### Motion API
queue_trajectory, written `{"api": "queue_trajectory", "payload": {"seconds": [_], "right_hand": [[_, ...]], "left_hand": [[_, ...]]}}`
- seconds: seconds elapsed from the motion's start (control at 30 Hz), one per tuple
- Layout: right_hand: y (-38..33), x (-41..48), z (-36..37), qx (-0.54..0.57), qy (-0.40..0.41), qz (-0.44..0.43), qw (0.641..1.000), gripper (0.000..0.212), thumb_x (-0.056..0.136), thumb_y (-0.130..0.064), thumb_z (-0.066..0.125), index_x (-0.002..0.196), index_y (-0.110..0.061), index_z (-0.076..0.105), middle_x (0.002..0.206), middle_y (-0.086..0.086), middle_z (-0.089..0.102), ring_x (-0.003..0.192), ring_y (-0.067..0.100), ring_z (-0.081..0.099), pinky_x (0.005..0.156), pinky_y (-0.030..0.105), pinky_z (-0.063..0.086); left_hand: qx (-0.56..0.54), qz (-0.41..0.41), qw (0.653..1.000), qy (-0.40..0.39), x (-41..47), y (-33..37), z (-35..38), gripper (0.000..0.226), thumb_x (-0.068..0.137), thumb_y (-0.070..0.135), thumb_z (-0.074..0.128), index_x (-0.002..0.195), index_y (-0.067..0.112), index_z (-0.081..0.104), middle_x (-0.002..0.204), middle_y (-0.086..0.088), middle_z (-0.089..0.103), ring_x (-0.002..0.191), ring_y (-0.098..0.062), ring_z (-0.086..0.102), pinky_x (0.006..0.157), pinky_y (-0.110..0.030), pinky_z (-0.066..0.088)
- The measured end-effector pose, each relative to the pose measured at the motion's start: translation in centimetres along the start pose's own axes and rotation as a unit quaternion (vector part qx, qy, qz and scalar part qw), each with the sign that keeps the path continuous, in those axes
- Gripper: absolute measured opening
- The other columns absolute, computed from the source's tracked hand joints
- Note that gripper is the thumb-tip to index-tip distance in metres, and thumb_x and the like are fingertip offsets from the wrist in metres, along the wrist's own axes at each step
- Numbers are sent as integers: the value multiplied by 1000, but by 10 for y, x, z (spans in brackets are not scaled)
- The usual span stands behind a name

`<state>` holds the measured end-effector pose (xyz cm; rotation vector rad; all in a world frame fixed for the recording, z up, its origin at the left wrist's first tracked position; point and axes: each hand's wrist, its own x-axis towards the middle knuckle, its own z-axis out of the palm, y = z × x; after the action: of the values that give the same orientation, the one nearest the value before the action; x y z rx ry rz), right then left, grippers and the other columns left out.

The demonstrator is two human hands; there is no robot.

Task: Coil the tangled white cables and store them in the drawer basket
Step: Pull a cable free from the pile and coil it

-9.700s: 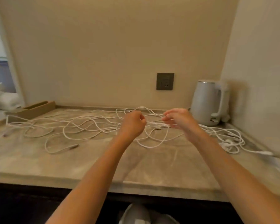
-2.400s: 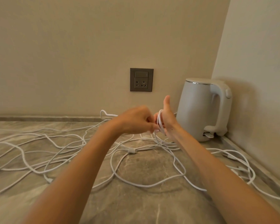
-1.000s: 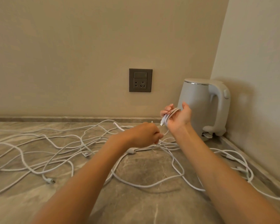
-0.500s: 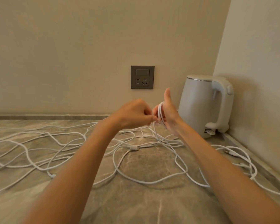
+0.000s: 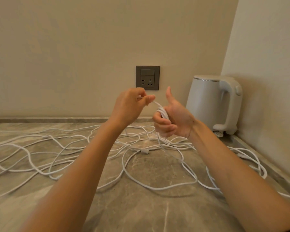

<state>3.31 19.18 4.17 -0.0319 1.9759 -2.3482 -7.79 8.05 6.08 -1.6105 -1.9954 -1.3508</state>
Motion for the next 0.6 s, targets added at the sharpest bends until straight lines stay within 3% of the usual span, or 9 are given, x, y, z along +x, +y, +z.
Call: {"api": "queue_trajectory", "payload": {"seconds": [0.1,0.2,0.37,0.47,0.6], "right_hand": [[-1,2,-3,89,-65,-37,993,93,77,-80,-5,40,-11,46,32,-1,40,29,7,22,33,13,27],[-1,5,-11,214,-168,-77,959,92,75,-82,8,53,-4,53,41,6,51,39,13,30,39,20,35],[0,5,-19,372,-169,-156,899,82,71,-82,23,60,-5,49,47,18,50,49,17,32,46,30,31],[-2,2,-15,432,-119,-199,872,84,75,-79,28,61,0,51,48,18,48,44,21,34,44,30,37],[-13,-5,-13,475,94,-301,821,73,91,-67,30,56,-4,47,47,5,39,37,15,40,36,21,39]], "left_hand": [[1,0,1000,3,-1,-1,7,28,93,28,52,70,13,58,50,11,38,49,-9,38,56,-29,25],[-4,-22,999,-37,-3,-5,15,34,97,25,43,67,14,54,53,9,38,54,-5,36,60,-28,25],[-40,-77,985,-150,-7,-7,29,41,99,20,37,59,19,45,54,2,41,51,-12,39,61,-30,39],[-52,-104,972,-205,-12,-5,36,40,100,19,34,61,16,44,55,-1,41,49,-13,39,46,-25,39],[29,-92,947,-307,-21,2,45,41,100,19,34,60,16,41,57,2,40,51,-9,37,48,-21,35]]}}
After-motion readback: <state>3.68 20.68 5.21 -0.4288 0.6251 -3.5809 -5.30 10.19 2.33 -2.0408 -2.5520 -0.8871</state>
